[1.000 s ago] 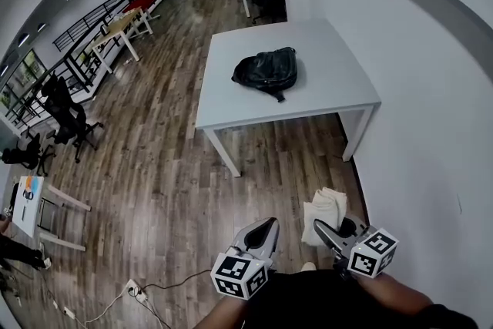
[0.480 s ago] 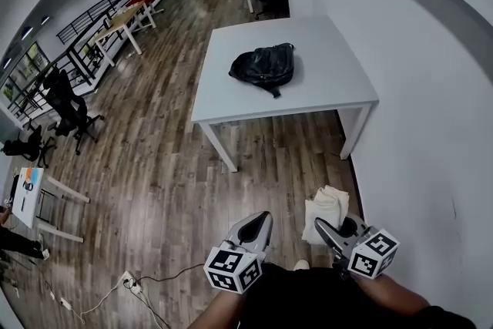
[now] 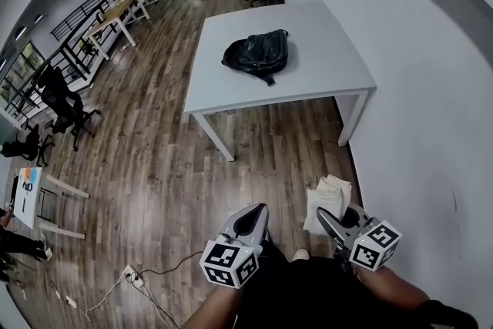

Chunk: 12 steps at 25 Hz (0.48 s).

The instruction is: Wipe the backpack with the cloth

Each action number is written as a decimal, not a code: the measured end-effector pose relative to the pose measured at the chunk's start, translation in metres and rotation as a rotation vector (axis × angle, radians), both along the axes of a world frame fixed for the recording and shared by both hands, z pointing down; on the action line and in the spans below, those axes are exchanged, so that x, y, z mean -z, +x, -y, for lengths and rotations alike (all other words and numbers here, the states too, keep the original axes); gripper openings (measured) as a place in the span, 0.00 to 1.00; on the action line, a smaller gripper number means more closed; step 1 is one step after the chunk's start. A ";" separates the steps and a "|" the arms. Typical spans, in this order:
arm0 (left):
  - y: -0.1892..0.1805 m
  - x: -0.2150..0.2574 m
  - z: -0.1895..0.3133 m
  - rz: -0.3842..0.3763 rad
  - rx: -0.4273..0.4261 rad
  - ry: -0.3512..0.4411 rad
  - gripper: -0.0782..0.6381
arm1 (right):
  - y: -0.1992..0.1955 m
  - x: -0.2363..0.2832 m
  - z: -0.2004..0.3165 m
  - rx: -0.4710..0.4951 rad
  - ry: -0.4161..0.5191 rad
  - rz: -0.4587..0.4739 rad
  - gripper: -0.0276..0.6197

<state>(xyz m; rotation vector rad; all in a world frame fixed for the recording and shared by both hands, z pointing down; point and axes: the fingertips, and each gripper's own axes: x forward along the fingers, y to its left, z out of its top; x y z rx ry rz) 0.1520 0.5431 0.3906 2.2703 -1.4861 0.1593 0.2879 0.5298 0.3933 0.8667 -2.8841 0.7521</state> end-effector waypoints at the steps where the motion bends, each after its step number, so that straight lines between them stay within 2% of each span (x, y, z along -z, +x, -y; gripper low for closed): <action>1: -0.001 -0.002 0.001 -0.001 0.000 -0.004 0.12 | -0.001 -0.003 0.002 0.001 -0.006 -0.004 0.24; 12: -0.017 -0.021 0.035 -0.022 -0.031 -0.033 0.12 | -0.028 -0.015 0.042 0.001 -0.015 -0.034 0.24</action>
